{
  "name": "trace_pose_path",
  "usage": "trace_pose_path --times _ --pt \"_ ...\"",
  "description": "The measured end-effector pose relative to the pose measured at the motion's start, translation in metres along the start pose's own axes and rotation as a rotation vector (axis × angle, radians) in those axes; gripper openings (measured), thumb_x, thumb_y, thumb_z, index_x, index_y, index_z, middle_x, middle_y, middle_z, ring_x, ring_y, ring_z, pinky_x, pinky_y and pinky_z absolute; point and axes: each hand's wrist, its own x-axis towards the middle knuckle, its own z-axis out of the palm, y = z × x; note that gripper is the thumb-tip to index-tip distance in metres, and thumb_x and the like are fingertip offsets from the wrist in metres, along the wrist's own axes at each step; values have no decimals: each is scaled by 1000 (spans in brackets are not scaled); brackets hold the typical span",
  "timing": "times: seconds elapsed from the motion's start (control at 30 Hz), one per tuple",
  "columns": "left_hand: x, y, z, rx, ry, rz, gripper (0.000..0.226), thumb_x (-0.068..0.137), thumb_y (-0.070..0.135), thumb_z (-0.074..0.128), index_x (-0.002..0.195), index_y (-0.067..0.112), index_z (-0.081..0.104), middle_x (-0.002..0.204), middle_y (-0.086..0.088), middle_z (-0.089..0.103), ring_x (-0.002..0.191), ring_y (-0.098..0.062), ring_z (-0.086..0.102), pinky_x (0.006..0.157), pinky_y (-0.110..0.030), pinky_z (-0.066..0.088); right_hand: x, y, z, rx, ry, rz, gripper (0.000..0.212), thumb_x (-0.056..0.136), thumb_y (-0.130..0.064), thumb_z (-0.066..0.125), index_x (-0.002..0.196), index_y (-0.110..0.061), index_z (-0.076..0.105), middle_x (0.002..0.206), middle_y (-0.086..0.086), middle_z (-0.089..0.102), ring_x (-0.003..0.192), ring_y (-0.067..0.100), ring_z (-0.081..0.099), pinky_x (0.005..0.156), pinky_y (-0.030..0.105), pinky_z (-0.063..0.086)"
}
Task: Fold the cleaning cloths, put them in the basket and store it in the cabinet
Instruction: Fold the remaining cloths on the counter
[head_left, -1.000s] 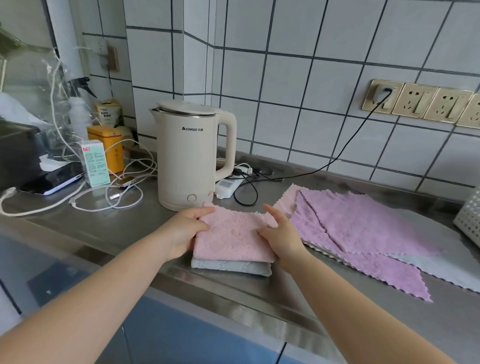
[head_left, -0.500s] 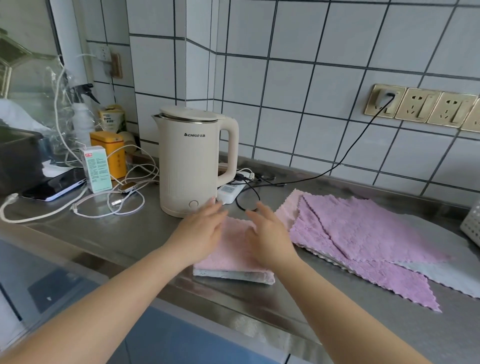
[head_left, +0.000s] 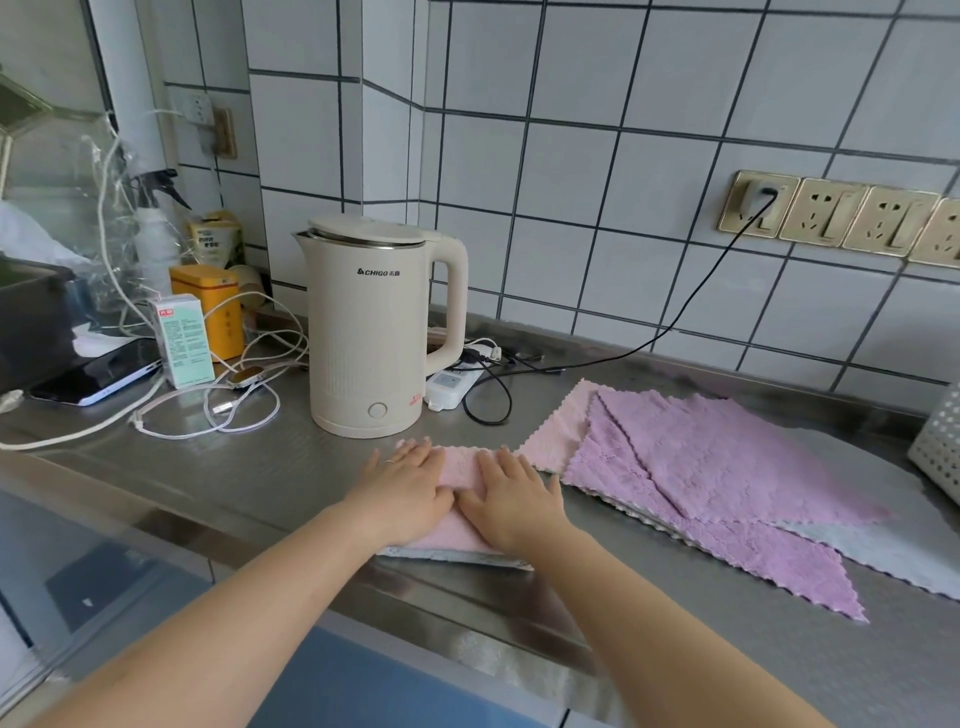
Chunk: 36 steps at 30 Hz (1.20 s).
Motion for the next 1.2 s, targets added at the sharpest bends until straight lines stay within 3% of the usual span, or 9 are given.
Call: trace_pose_path --times 0.13,0.33,0.47,0.57,0.7,0.83,1.0,1.1,1.2 --pt "1 14 -17 46 106 55 46 96 29 32 140 16 35 149 -5 34 139 -22 27 115 -49 13 -5 13 -15 113 125 -42 45 94 -45 36 134 -27 43 143 -4 40 132 20 37 111 54 16" --pt "22 73 -24 -99 265 239 35 91 16 37 120 22 57 125 2 57 119 -22 51 104 -40 32 -33 95 -38 197 294 11 39 93 -31 47 132 -28 51 144 -8 41 129 15 40 111 46 24" --pt "42 133 -20 -158 294 376 35 92 18 40 121 24 60 120 1 60 112 -23 54 97 -33 36 -54 173 -59 150 362 113 35 94 -26 49 129 -25 55 141 -5 45 126 17 45 106 33 32" --pt "55 182 -12 -217 235 437 35 94 23 44 126 24 58 127 0 57 117 -22 52 95 -33 43 -68 230 -73 102 302 221 43 93 -19 50 136 -26 49 148 -4 38 132 16 39 105 27 31" --pt "71 226 3 -185 124 499 43 92 31 51 135 24 49 137 1 48 123 -17 47 99 -28 39 -77 271 -77 37 153 272 50 92 -23 52 141 -28 42 151 -2 33 137 18 33 108 29 31" --pt "88 245 19 -83 100 483 45 88 43 53 130 27 51 131 4 50 121 -19 46 98 -36 43 -73 291 -72 6 229 236 42 91 -35 53 133 -30 51 144 -7 44 132 16 41 104 31 39" --pt "91 243 20 -34 225 494 21 93 26 41 101 23 60 103 3 62 97 -21 58 74 -33 47 -67 302 -70 -34 295 173 29 95 -38 45 119 -33 62 131 -12 56 121 16 51 96 33 45" --pt "96 241 18 -103 243 469 29 91 16 41 112 23 60 107 0 64 96 -23 60 78 -37 49 -65 311 -70 -48 292 136 28 94 -28 46 116 -32 62 125 -12 60 116 18 54 89 35 49" --pt "100 242 15 -379 202 400 35 91 8 44 117 22 63 99 1 65 83 -15 61 72 -26 48 -64 317 -69 -46 340 112 32 88 -15 49 112 -29 63 117 -10 62 110 21 56 82 36 50"
